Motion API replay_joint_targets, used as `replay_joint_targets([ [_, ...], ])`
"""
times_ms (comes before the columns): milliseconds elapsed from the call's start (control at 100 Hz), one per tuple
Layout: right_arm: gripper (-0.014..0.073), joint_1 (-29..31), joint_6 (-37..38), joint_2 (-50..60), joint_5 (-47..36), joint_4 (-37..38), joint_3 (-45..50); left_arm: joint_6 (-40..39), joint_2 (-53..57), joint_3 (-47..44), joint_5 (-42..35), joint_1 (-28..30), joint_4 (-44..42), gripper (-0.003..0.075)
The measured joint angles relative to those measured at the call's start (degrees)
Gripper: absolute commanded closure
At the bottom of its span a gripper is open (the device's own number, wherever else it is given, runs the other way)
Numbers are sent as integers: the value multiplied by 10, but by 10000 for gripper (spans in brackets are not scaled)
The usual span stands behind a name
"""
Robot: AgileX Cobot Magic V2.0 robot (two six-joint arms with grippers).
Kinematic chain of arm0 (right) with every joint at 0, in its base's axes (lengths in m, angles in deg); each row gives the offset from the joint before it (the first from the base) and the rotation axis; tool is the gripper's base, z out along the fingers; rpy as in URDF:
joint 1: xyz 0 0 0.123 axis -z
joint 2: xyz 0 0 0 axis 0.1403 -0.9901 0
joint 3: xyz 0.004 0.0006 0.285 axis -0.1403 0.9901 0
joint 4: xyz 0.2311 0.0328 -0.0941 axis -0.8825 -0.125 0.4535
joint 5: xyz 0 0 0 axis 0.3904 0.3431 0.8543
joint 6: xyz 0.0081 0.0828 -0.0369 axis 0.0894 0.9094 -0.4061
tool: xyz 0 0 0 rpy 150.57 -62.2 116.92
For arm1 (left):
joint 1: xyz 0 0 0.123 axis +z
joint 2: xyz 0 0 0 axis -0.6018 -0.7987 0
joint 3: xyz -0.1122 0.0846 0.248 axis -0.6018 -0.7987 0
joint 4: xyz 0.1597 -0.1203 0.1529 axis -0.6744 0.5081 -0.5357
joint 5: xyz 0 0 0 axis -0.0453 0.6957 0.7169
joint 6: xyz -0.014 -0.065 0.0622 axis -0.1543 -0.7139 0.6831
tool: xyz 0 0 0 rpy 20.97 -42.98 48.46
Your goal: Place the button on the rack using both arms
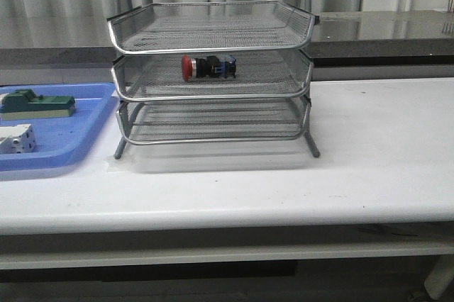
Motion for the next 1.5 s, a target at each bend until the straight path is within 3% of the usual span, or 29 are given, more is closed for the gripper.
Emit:
replay_joint_targets([
  [420,654,0,0,0,0,0,0,-75,52,-118,-54,0,-63,741],
  [620,654,0,0,0,0,0,0,-78,112,-118,-75,1,-66,741],
  [1500,654,0,0,0,-1,0,0,-78,112,-118,-76,3,-68,741],
])
